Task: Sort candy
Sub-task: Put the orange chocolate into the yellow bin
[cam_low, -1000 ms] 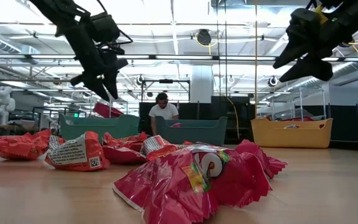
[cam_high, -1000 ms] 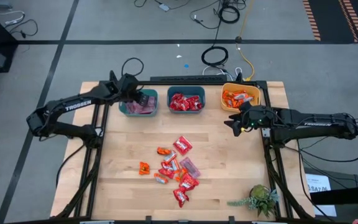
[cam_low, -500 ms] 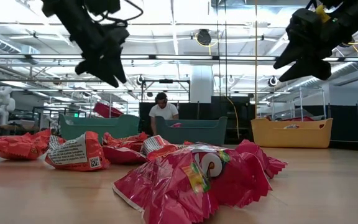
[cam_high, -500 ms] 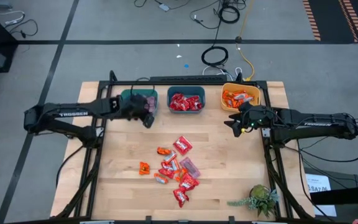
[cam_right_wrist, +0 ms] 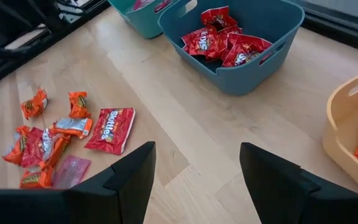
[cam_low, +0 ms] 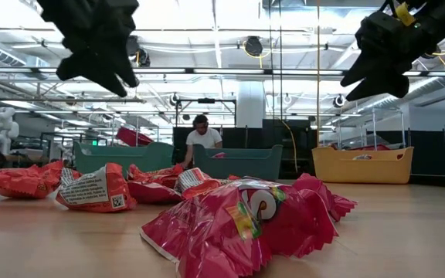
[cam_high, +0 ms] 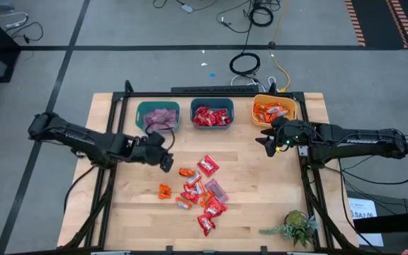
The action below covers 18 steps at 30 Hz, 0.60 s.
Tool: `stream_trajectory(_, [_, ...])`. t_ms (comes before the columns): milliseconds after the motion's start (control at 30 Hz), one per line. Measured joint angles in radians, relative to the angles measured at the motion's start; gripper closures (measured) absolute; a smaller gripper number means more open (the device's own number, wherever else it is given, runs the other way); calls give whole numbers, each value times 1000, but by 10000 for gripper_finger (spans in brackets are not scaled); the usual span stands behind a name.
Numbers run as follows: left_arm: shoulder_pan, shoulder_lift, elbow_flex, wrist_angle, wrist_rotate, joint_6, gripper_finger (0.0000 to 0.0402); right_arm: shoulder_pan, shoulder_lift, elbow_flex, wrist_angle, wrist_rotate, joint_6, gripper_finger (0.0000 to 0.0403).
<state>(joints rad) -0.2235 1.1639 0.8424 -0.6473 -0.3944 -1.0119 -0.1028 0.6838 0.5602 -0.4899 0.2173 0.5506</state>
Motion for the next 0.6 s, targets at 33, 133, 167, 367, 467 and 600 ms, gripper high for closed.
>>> stream_trajectory(33, [-17, 1, 0, -12, 2, 0, 242, 0, 0, 0, 0, 0, -18, 177])
stream_trajectory(133, [-53, 1, 0, -58, 59, -1, 242, 0, 0, 0, -1, 0, -71, 177])
stream_trajectory(167, [-61, 1, 0, -67, 86, -1, 242, 0, 0, 0, -1, 0, -86, 177])
stream_trajectory(367, [-102, 17, 0, -67, 137, 13, 242, 0, 0, 0, 0, 0, -103, 177])
stream_trajectory(467, [-113, 54, 0, -65, 172, 95, 242, 0, 0, 0, -1, 0, -103, 177])
stream_trajectory(600, [-128, 136, 0, -60, 273, 230, 242, 0, 0, 0, -1, 0, -103, 177])
